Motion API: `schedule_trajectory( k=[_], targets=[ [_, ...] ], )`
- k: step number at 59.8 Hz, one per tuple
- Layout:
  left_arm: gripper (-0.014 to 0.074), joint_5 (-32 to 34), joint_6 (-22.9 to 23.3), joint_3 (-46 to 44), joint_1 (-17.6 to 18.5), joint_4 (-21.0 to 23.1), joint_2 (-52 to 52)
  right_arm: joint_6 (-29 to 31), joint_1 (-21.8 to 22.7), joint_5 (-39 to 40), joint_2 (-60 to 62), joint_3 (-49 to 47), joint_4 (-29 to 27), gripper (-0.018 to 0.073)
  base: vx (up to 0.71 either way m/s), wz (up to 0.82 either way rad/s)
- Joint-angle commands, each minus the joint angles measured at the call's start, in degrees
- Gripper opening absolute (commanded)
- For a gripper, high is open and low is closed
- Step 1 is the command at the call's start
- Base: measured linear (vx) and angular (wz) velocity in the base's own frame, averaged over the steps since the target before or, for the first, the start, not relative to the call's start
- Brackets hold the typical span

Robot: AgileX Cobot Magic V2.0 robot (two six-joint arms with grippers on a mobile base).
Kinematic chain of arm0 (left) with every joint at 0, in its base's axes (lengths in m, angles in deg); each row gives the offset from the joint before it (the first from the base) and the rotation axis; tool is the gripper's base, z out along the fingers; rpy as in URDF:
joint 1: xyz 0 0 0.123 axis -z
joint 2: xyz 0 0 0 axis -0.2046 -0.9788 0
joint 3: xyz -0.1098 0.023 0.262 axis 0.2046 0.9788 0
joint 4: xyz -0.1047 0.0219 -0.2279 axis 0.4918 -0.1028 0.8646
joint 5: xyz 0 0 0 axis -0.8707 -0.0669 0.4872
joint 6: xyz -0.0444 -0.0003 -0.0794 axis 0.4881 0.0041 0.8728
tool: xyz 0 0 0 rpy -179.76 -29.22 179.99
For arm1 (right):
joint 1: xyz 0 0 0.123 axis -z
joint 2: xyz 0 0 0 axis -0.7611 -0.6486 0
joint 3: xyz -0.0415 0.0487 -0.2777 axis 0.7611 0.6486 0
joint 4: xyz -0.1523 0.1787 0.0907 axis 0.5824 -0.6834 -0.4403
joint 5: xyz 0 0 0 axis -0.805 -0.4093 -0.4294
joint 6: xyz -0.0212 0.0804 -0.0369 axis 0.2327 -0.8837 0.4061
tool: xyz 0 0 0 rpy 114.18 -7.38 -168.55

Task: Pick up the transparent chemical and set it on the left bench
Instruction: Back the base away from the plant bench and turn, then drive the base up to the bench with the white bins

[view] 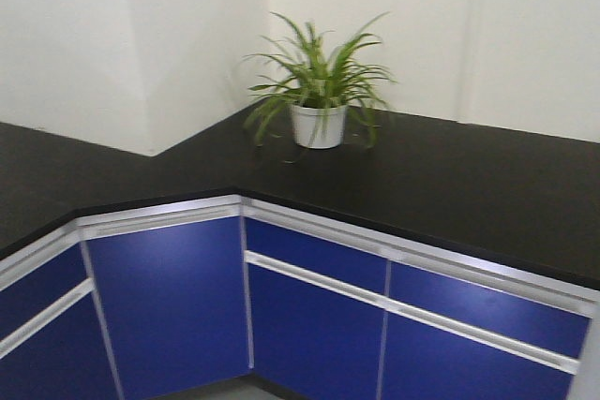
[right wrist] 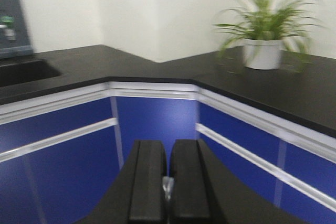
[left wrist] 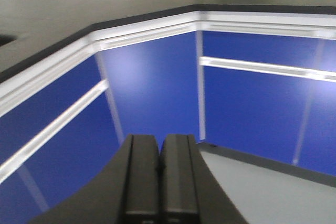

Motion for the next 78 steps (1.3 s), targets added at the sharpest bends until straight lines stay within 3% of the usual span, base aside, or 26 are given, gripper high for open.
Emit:
schedule_trajectory(
  k=[1,39,78],
  targets=[
    [-0.0003,4.5,0.4,0.9,0.1,0.0,1.1,0.1,0.0,-1.4,-0.6,-1.6,0.2,-0.0003,-0.17,0.90],
    [-0.0003,4.5,0.4,0.9,0.1,0.0,1.1,0.1,0.0,-1.4,-0.6,-1.6,0.2,-0.0003,-0.08,0.89],
    [-0.0003,4.5,0.4,0.9,0.1,0.0,1.1,0.1,0.0,-1.4,-0.6,-1.6,0.2,-0.0003,0.10,0.62]
  ],
)
